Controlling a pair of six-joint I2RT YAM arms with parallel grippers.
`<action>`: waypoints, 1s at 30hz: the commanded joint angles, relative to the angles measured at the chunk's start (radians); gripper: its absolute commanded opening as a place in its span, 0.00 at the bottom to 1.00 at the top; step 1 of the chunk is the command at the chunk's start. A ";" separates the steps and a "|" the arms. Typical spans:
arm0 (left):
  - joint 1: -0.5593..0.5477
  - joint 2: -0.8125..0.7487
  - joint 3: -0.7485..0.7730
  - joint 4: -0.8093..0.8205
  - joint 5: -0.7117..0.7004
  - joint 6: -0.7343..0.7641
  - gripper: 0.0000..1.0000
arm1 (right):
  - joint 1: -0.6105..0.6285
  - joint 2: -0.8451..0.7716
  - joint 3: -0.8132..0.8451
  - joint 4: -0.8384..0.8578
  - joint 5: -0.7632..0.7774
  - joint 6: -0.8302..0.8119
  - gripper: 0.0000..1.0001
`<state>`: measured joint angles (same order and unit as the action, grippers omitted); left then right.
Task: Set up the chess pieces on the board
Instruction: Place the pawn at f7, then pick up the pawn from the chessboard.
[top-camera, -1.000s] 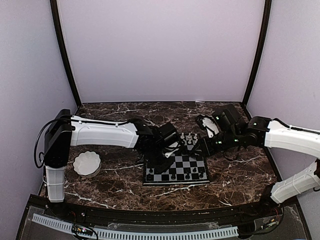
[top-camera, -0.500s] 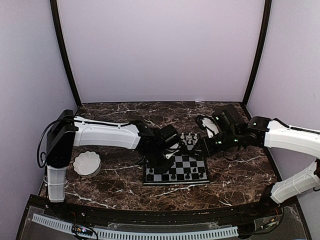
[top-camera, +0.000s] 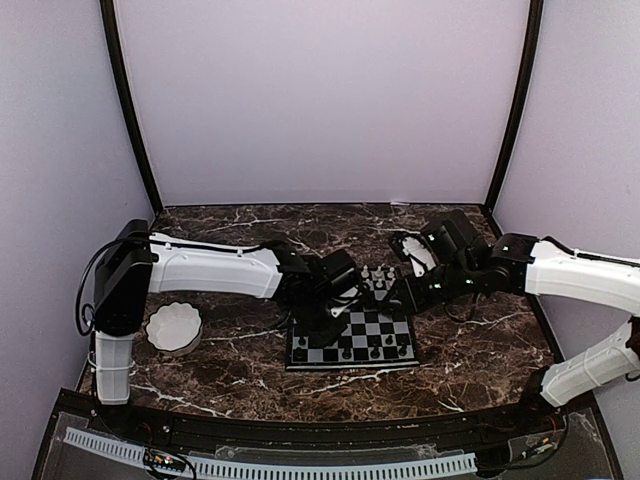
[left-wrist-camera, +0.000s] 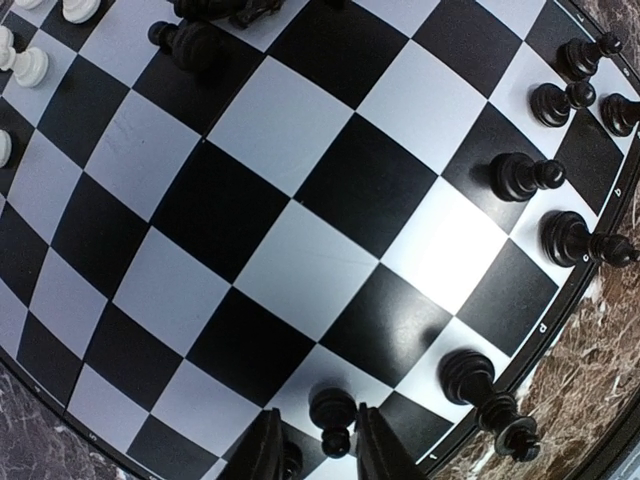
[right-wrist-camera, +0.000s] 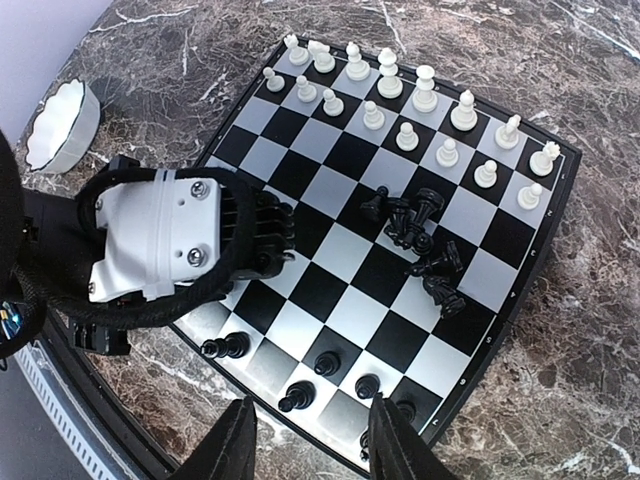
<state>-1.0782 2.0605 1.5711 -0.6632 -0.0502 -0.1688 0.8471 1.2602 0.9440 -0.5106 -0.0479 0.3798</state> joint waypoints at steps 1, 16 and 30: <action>-0.006 -0.068 0.043 -0.036 -0.041 -0.005 0.30 | -0.018 0.042 0.017 0.021 0.022 0.010 0.40; 0.040 -0.392 -0.110 0.073 -0.025 -0.093 0.36 | -0.018 0.500 0.398 -0.123 0.006 -0.013 0.26; 0.090 -0.560 -0.290 0.105 -0.008 -0.151 0.36 | -0.011 0.736 0.610 -0.272 0.089 0.100 0.26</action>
<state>-0.9997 1.5803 1.3125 -0.5766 -0.0658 -0.2932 0.8314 1.9739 1.5070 -0.7322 0.0044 0.4305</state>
